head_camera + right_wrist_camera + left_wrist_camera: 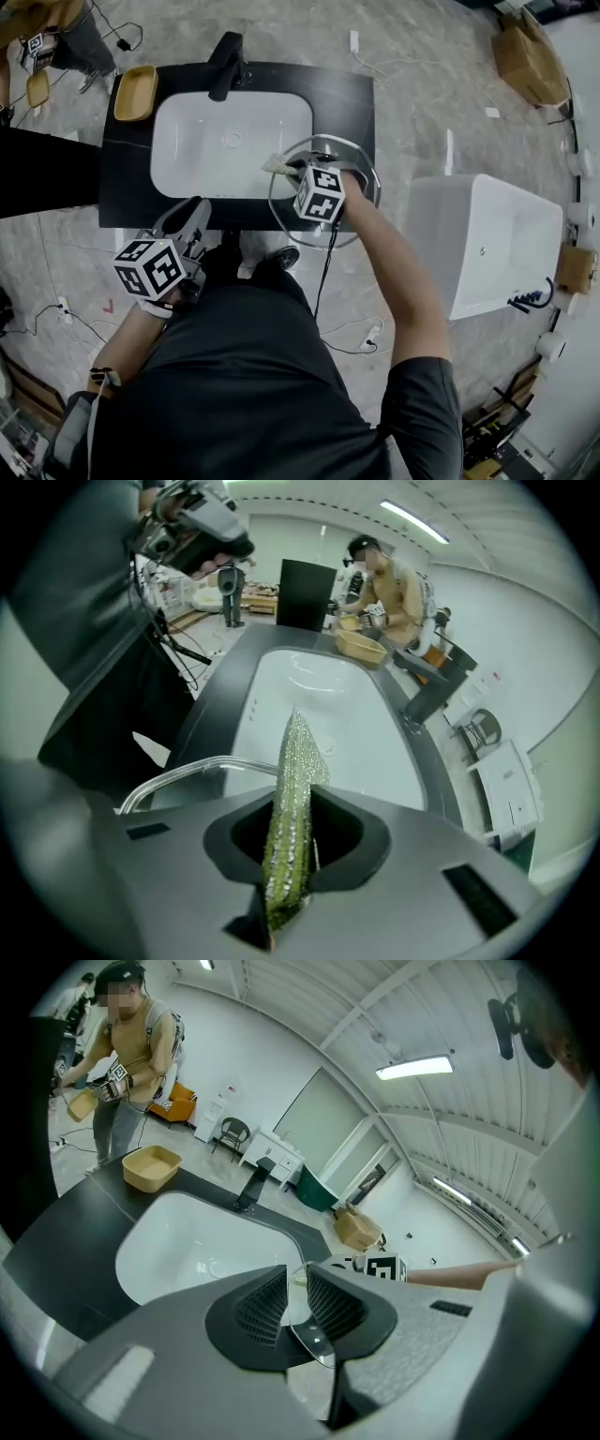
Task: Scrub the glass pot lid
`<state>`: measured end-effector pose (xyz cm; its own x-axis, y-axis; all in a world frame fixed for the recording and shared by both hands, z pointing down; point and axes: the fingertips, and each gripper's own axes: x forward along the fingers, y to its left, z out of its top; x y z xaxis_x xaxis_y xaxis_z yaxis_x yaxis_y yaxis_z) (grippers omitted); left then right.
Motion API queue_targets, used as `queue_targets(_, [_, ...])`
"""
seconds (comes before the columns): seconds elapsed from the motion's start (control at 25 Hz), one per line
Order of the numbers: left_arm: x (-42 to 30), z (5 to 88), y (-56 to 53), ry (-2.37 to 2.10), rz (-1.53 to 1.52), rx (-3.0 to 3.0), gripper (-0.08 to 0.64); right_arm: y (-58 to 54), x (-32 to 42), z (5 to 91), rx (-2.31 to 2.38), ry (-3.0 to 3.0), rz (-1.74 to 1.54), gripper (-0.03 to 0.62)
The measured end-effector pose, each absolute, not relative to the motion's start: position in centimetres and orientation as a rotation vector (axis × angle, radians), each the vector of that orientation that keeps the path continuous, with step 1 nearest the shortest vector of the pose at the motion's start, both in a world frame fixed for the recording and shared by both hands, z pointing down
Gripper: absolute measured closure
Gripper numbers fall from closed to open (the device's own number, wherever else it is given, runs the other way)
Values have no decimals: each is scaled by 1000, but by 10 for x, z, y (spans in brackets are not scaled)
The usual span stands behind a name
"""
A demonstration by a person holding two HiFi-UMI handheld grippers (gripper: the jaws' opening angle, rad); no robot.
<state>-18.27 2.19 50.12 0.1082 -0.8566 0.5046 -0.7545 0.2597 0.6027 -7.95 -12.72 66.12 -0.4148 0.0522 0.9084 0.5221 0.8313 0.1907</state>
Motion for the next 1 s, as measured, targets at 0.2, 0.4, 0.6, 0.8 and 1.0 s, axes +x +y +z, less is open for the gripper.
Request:
queue_targets(0.2, [-177, 501, 21, -1651, -144, 1517, 491, -87, -69, 660, -611, -1905, -671, 537])
queue_targets(0.4, [-172, 503, 20, -1638, -140, 1516, 491, -58, -54, 661, -717, -1884, -723, 537])
queue_targets(0.6, [-164, 504, 17, -1619, -136, 1532, 491, -36, -42, 660, -774, -1879, -753, 537])
queue_targets(0.8, [-157, 507, 13, -1594, -119, 1545, 491, -17, -27, 655, -778, -1856, -782, 537])
queue_targets(1.0, [-143, 505, 1, -1554, -86, 1596, 491, -5, -9, 658, -732, -1856, -754, 537])
